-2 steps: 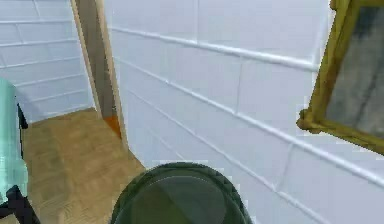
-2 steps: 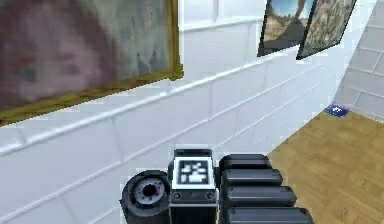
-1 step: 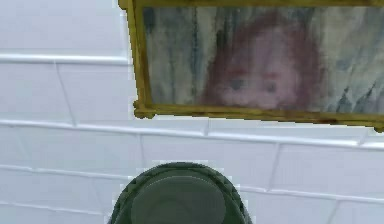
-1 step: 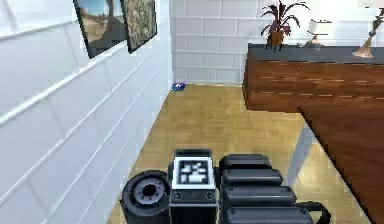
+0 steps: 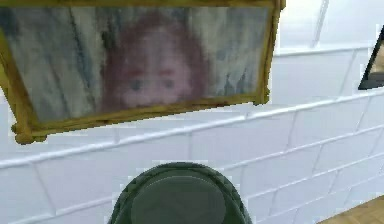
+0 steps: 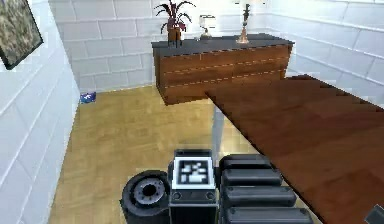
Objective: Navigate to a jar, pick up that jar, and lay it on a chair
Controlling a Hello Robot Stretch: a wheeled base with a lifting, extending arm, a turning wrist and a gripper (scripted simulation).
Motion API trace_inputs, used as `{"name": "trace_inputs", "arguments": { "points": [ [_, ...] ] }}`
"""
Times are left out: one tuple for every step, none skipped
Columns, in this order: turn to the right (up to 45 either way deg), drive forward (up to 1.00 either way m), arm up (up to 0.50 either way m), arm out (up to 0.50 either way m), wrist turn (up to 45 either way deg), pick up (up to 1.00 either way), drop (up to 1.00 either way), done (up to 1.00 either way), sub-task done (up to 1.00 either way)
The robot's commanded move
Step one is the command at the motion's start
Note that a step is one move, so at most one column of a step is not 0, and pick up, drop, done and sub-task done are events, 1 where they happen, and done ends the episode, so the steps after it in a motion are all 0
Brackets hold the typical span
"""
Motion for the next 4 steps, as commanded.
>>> {"name": "trace_inputs", "arguments": {
  "points": [
    [-45.0,0.00,0.00,0.00,0.0,0.00,0.00,0.00,0.00],
    [-45.0,0.00,0.00,0.00,0.0,0.00,0.00,0.00,0.00],
    [-45.0,0.00,0.00,0.00,0.0,0.00,0.00,0.00,0.00],
    [-33.0,0.00,0.00,0.00,0.0,0.00,0.00,0.00,0.00]
  ]
}}
